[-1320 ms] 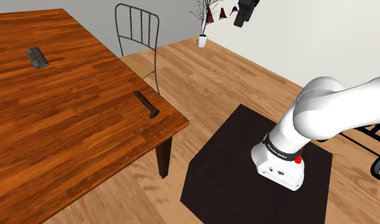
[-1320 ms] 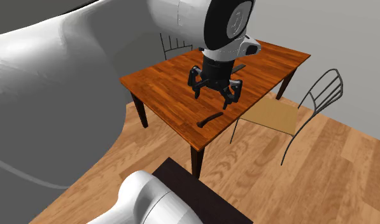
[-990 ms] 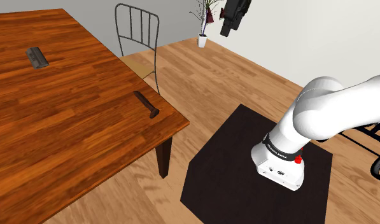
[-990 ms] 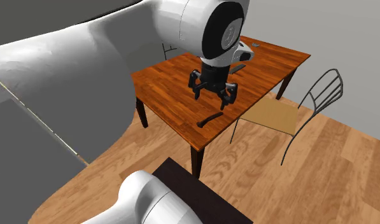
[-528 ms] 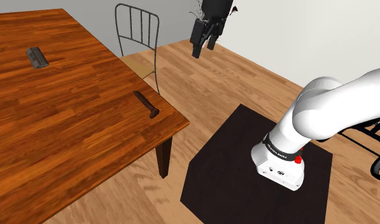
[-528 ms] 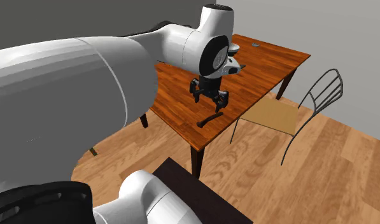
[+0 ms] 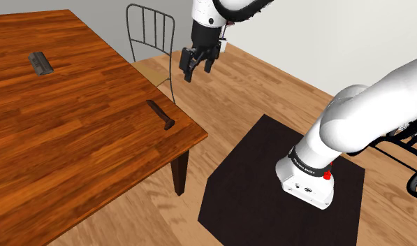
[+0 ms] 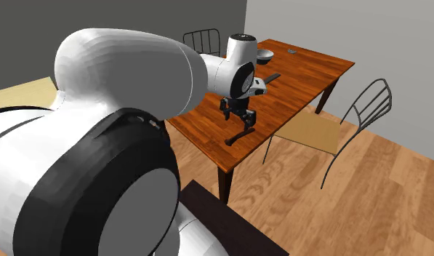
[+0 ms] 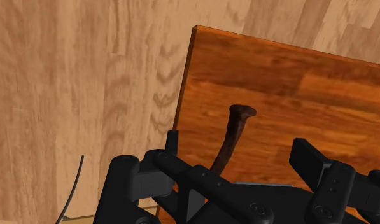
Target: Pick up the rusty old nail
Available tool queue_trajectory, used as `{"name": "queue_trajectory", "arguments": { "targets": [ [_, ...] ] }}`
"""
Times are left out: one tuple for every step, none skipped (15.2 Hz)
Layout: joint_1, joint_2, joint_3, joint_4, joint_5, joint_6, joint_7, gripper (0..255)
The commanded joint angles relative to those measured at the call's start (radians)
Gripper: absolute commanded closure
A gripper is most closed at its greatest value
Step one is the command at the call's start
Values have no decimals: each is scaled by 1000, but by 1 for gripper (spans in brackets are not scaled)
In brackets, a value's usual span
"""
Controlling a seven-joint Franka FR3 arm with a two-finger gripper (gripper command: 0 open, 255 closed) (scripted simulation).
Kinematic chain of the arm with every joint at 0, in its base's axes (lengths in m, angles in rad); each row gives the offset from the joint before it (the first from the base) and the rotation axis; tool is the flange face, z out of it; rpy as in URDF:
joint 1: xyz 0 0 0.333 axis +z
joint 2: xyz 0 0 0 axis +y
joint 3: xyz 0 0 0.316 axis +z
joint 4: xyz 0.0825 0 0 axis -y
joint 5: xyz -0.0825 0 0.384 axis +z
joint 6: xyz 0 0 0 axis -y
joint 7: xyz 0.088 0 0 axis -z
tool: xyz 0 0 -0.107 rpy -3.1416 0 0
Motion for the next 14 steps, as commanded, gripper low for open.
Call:
{"name": "queue_trajectory", "arguments": {
  "targets": [
    [-13,73,31,10,-17,69,50,0],
    [-20,112,46,19,-31,99,76,0],
    [-28,151,59,29,-46,128,103,0],
    [-35,191,73,41,-65,156,132,0],
    [-43,231,85,54,-86,183,162,0],
    [-49,273,97,69,-111,208,194,0],
    [-55,315,106,86,-138,231,228,0],
    [-60,358,113,104,-168,253,263,0],
    [-62,402,119,123,-200,273,300,0],
    [-64,446,122,144,-235,291,337,0],
    [-62,490,121,167,-270,306,375,0],
    [-58,533,118,191,-305,320,412,0],
    [-51,577,112,217,-340,331,448,0],
    [-41,620,103,244,-374,341,483,0]
  ]
}}
